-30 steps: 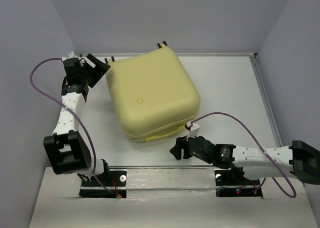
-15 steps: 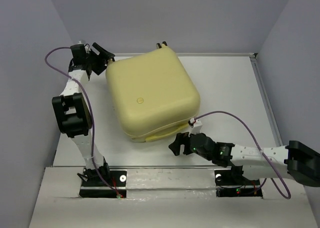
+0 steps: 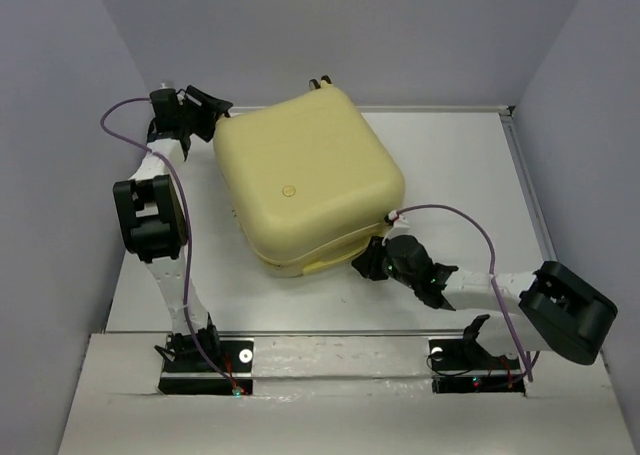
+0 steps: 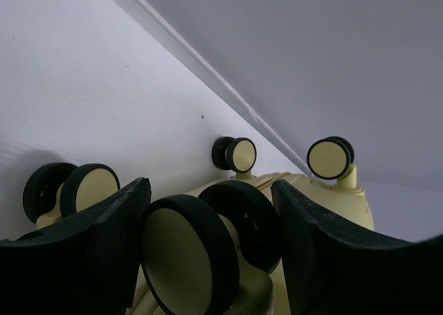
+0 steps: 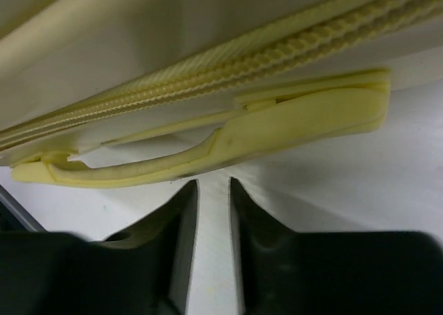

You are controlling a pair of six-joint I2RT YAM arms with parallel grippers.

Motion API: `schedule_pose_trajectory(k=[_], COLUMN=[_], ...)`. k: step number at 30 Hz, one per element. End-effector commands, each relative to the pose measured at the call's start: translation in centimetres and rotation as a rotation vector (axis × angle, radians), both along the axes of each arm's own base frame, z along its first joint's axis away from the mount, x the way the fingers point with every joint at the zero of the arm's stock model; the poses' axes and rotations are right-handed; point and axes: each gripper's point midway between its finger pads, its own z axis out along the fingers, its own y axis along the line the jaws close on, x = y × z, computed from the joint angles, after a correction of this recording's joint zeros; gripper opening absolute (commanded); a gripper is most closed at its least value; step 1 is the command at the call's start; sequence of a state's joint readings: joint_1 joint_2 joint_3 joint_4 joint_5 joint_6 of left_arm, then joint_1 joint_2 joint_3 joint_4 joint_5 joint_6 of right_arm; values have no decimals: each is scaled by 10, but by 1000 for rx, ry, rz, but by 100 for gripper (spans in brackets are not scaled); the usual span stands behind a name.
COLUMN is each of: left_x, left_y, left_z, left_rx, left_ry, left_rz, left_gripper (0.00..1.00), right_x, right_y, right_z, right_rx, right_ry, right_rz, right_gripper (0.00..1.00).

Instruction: Pack the luggage

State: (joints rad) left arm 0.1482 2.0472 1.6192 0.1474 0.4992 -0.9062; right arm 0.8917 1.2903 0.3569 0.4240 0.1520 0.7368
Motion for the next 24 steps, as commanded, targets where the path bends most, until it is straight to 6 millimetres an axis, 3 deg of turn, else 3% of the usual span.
schedule_pose_trajectory(k=[1, 3, 6, 8, 9, 10, 12, 13, 14, 15, 16, 17, 18, 19, 20, 21, 22, 24], left_x=[-13, -20, -49, -63, -74, -85, -102, -120, -129, -143, -154, -160, -167, -178, -183, -187, -196, -202], left_y=[-19, -8, 4, 5, 6, 5, 0, -4, -6, -7, -7, -8, -7, -8, -9, -9, -10, -11], left_z=[45, 44, 41, 39, 21, 33, 33, 29, 31, 15, 28, 30, 28, 28, 29, 29, 33, 43], left_rx=[4, 19, 28, 36, 30, 28, -6, -18, -20, -22, -8, -3, 2, 2, -1, -4, -9, -27], left_ry=[-143, -145, -140, -137, -97, -123, -119, -111, -121, -91, -131, -141, -140, -145, -153, -157, -173, -199], left_rz=[-69, -34, 11, 26, 50, 59, 69, 66, 67, 75, 81, 85, 96, 101, 104, 113, 115, 123], left_gripper=[6, 6, 6, 6, 6, 6, 6, 6, 6, 6, 6, 6, 6, 6, 6, 6, 6, 6], right_x=[57, 74, 120, 138, 147, 160, 167, 171, 164, 157, 148, 131, 111, 94, 75, 62, 36, 2], right_y=[1, -7, -34, -44, -47, -53, -57, -67, -73, -78, -80, -79, -76, -69, -64, -58, -41, -22], right_z=[53, 62, 94, 105, 104, 117, 117, 123, 115, 115, 114, 127, 114, 115, 121, 116, 105, 99], right_rx=[145, 148, 188, 197, 191, 193, 148, 125, 81, 63, 55, 77, 86, 106, 114, 99, 91, 74], right_ry=[-120, -144, -201, -213, -205, -217, -209, -220, -190, -182, -172, -185, -154, -153, -169, -170, -155, -185], right_rz=[-33, -38, -74, -75, -72, -73, -63, -103, -108, -113, -107, -66, -29, 33, 73, 118, 207, 334], right_gripper=[23, 18, 17, 18, 21, 22, 34, 42, 53, 70, 73, 75, 77, 76, 71, 55, 49, 31])
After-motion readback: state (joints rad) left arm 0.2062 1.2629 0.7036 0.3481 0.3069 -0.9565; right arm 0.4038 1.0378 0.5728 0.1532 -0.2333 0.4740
